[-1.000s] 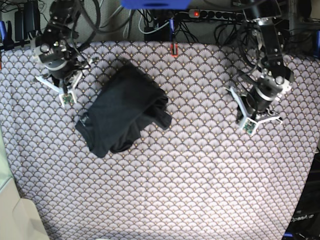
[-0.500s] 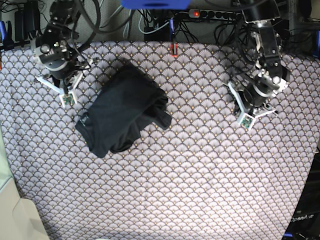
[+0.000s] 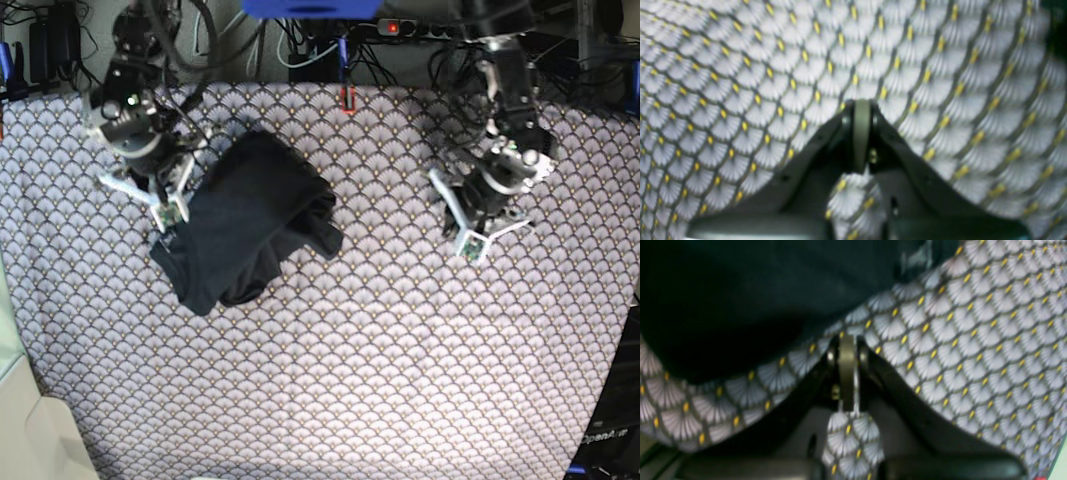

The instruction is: Fold the T-shirt properly

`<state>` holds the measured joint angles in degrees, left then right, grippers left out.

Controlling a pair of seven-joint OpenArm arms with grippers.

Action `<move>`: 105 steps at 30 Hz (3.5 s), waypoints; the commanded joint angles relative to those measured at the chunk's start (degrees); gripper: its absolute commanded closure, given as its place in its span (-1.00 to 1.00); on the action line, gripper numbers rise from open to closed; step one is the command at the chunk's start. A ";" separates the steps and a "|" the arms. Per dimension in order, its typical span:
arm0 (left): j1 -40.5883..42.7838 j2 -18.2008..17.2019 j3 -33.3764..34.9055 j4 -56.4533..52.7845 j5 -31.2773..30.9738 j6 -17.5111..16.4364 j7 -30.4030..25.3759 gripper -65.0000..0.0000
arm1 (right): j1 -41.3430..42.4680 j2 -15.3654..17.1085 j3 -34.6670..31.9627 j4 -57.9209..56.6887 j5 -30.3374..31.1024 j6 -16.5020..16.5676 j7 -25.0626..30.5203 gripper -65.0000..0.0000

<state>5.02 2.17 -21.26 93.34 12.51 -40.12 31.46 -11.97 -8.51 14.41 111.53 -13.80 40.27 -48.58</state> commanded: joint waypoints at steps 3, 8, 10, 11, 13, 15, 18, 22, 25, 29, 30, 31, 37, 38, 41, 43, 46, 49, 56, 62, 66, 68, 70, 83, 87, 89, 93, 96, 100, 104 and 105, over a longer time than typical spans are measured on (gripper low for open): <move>-1.90 1.47 3.45 2.44 -0.86 0.12 -0.91 1.00 | 2.08 3.19 -0.13 -0.62 0.84 -0.27 1.06 1.00; -4.97 2.44 11.81 -0.20 -0.78 0.12 -0.91 1.00 | 5.07 7.59 -0.13 -5.63 0.92 -0.27 1.06 1.00; -6.73 2.53 14.97 -2.92 -0.86 0.95 -0.91 1.00 | 6.30 9.08 -0.13 -8.18 0.92 -0.27 1.06 1.00; -7.52 2.53 16.64 -4.50 -0.86 2.98 -0.91 1.00 | 6.91 9.79 -0.13 -9.50 0.92 -0.27 1.15 1.00; -8.58 2.53 19.01 -7.05 -0.86 5.44 -1.09 1.00 | 7.62 10.67 0.05 -11.88 0.92 -0.27 2.56 1.00; -9.72 2.62 20.60 -9.96 -1.22 7.20 -1.35 1.00 | 8.05 11.19 0.13 -14.25 0.84 -0.27 5.54 1.00; -11.04 3.76 22.62 -14.53 -1.13 9.39 -1.53 1.00 | 9.20 11.99 0.13 -18.03 0.84 -0.27 7.74 1.00; -11.65 4.90 23.15 -18.75 -1.48 10.71 -2.94 1.00 | 10.16 12.86 0.13 -21.20 0.84 -0.27 8.53 1.00; -11.65 5.96 24.20 -20.86 -0.95 10.71 -5.22 1.00 | 11.48 12.95 0.13 -22.95 0.84 -0.27 10.03 1.00; -11.48 6.13 27.89 -23.05 -1.48 10.71 -5.31 1.00 | 13.51 12.86 0.05 -24.98 0.84 -0.27 10.38 1.00; -11.39 6.13 29.04 -23.41 -1.48 10.80 -5.40 1.00 | 14.38 12.95 -0.04 -25.68 0.84 -0.27 10.47 1.00; -11.21 6.22 30.35 -23.67 -1.48 10.80 -5.05 1.00 | 15.09 12.95 -0.04 -26.21 0.84 -0.27 10.47 1.00; -5.15 5.96 36.07 -19.80 -0.95 10.80 -4.96 1.00 | 19.40 12.86 -0.22 -28.32 0.57 -0.27 9.94 1.00; -3.83 5.96 36.33 -18.40 -0.95 10.80 -4.96 1.00 | 20.19 12.86 -0.22 -28.84 0.57 -0.27 9.94 1.00; -1.02 4.81 36.24 -14.53 -0.86 10.80 -4.96 1.00 | 21.24 12.78 -0.22 -29.99 0.57 -0.27 9.85 1.00; 0.13 3.85 36.33 -12.77 -0.86 10.80 -4.96 1.00 | 21.24 12.69 -0.39 -30.07 0.57 -0.27 9.85 1.00; 0.48 3.50 35.98 -12.15 -0.86 10.80 -4.96 1.00 | 20.89 12.60 -3.73 -29.81 0.57 -0.27 9.85 1.00; 0.48 2.70 35.45 -11.36 -0.95 10.80 -4.96 1.00 | 19.92 12.60 -4.96 -29.46 0.48 -0.27 10.12 1.00; -0.22 2.35 29.65 -3.01 -1.39 10.80 -0.03 1.00 | 18.78 13.04 -4.70 -22.16 0.40 -0.27 9.06 1.00; -0.93 1.83 26.22 5.60 -1.04 10.27 5.42 1.00 | 16.58 13.92 -4.61 -14.25 0.48 -0.27 4.93 1.00; 0.65 1.74 23.06 9.56 -0.95 10.10 7.97 1.00 | 12.98 14.18 -4.61 -8.98 0.48 -0.27 4.75 1.00; 1.88 1.12 20.60 11.85 -0.95 10.10 8.41 1.00 | 11.22 14.27 -4.35 -6.87 0.48 -0.27 4.75 1.00; 3.73 -0.99 18.57 14.04 -1.57 10.01 8.41 1.00 | 8.93 14.27 -2.33 -4.76 0.48 -0.27 4.75 1.00; 18.68 -6.44 14.62 19.50 -1.57 10.01 7.70 1.00 | -2.32 13.74 9.37 0.52 0.48 -0.27 5.02 1.00; 21.14 -6.44 11.01 20.11 -1.57 10.01 7.70 1.00 | -4.60 12.86 13.15 1.57 0.66 -0.27 5.10 1.00; 22.81 -6.44 9.43 20.73 -1.57 10.01 7.70 1.00 | -6.10 12.95 14.55 1.75 0.66 -0.27 5.19 1.00; 26.68 -6.53 7.94 21.69 -1.57 10.01 7.70 1.00 | -9.09 12.69 18.33 1.75 0.48 -0.27 8.01 1.00; 30.19 -6.53 7.94 22.13 -1.48 10.01 7.70 1.00 | -10.85 10.93 24.13 1.75 0.48 -0.27 10.91 1.00; 34.15 -6.53 7.85 22.22 -1.22 10.01 7.70 1.00 | -11.81 9.26 32.31 1.57 0.40 -0.27 13.72 1.00; 37.05 -6.53 7.85 22.22 -1.04 10.01 7.70 1.00 | -14.63 8.47 35.92 1.49 0.40 -0.27 16.09 1.00; 37.75 -6.61 7.85 22.22 -1.04 10.01 7.70 1.00 | -15.15 8.12 36.88 1.49 0.40 -0.27 16.97 1.00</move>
<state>42.04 -4.12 -13.32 114.43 11.55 -30.20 40.01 -27.03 -1.13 51.00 112.07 -13.82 40.29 -33.08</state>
